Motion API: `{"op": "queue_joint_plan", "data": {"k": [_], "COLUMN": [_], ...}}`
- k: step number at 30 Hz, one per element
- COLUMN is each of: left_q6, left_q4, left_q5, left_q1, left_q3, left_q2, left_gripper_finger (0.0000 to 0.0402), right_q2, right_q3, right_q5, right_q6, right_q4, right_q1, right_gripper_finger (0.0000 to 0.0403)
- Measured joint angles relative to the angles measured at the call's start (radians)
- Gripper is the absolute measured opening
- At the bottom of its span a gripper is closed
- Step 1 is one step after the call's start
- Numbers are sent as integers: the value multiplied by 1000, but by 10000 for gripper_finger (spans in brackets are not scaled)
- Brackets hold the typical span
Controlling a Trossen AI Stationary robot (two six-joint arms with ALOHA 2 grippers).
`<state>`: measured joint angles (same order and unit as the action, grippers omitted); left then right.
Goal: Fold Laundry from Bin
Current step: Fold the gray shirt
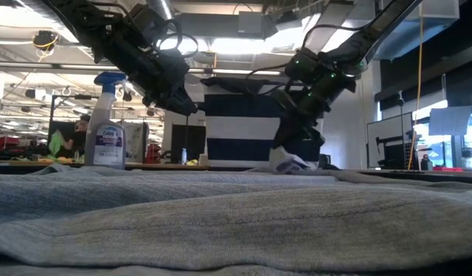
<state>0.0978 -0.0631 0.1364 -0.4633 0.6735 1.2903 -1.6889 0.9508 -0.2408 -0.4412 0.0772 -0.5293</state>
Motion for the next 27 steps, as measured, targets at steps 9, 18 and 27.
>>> {"op": "queue_joint_plan", "data": {"k": [9,18,27], "left_q6": [0,25,111], "left_q4": [-4,-85,26], "left_q5": [-41,12,-5], "left_q1": [7,132,177], "left_q3": [0,69,451], "left_q2": [0,46,425], "left_gripper_finger": [165,165,165], "right_q2": [-49,202,250], "right_q3": [12,38,-41], "right_q5": [-199,-170,14], "right_q6": [-36,245,456], "right_q4": [-59,228,258], "right_q1": [21,-77,-80], "right_gripper_finger": [136,227,228]}}
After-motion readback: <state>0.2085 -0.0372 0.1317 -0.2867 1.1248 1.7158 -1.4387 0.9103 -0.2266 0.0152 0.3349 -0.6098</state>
